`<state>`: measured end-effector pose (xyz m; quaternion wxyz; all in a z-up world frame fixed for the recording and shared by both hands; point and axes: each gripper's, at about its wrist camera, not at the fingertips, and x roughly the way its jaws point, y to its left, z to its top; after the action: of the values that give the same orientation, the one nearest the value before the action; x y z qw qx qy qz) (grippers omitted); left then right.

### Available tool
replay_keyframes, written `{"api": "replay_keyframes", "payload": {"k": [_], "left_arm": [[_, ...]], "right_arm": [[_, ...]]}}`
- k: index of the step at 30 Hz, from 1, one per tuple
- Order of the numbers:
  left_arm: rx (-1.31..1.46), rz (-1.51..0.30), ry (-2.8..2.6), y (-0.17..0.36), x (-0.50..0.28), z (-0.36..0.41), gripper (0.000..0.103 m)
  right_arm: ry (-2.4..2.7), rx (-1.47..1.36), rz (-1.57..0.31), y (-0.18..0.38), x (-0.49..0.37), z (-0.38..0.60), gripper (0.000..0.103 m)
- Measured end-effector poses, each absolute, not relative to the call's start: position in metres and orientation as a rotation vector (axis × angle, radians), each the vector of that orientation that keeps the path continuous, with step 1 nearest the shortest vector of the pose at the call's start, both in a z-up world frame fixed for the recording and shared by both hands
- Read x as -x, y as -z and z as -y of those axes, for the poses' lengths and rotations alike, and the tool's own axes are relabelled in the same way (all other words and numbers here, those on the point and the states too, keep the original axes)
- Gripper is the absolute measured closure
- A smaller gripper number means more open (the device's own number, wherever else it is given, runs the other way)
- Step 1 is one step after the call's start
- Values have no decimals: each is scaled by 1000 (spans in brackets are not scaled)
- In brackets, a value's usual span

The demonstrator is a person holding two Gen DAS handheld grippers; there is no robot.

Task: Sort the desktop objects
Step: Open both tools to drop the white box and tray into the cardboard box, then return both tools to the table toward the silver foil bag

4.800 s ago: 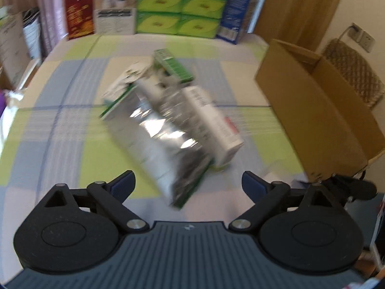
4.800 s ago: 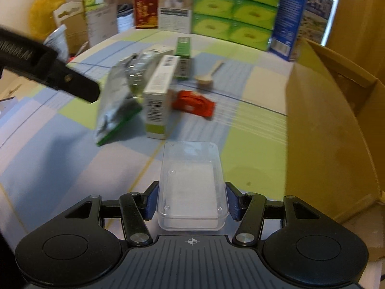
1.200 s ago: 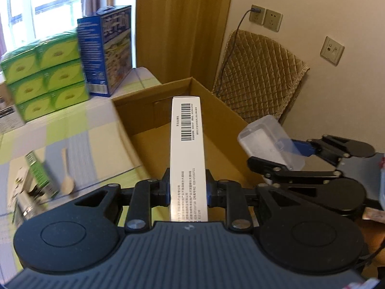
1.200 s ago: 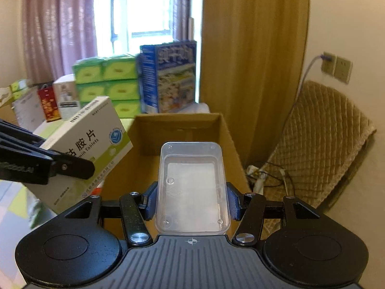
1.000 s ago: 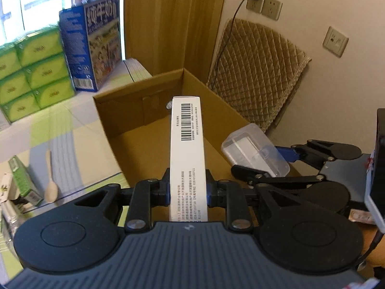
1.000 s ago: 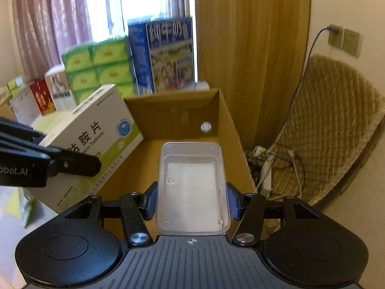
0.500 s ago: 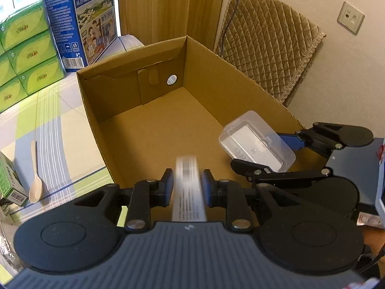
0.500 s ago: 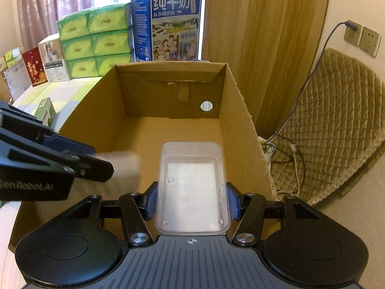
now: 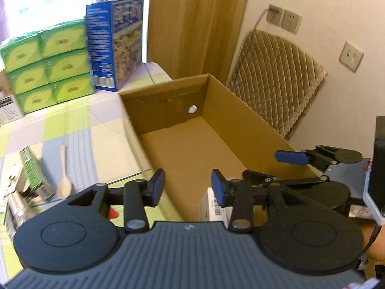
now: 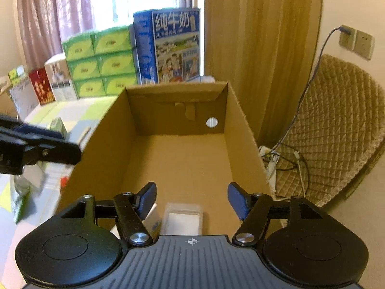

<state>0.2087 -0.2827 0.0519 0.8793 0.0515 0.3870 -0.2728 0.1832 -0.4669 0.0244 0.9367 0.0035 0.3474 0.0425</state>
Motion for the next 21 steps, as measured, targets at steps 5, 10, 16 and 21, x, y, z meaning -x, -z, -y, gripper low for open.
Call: {"api": "replay_keyframes", "payload": {"k": [5,10,16,21], "left_arm": [[-68,-790,497,-62,-183,239,41],[-39,-788,374,-60,-147,182,15],[3,-812,231,-50,-114,109,6],[94,-857,130,-38,-98,53,5]], "right_arm": [[-107,-57,-627,-52,-152,450,22],[-185,-79,-578,-66,-116,412,15],[-293,-42,-586,-62,-82,353,9],[-359,-6,-613,-52,-66,318,8]]}}
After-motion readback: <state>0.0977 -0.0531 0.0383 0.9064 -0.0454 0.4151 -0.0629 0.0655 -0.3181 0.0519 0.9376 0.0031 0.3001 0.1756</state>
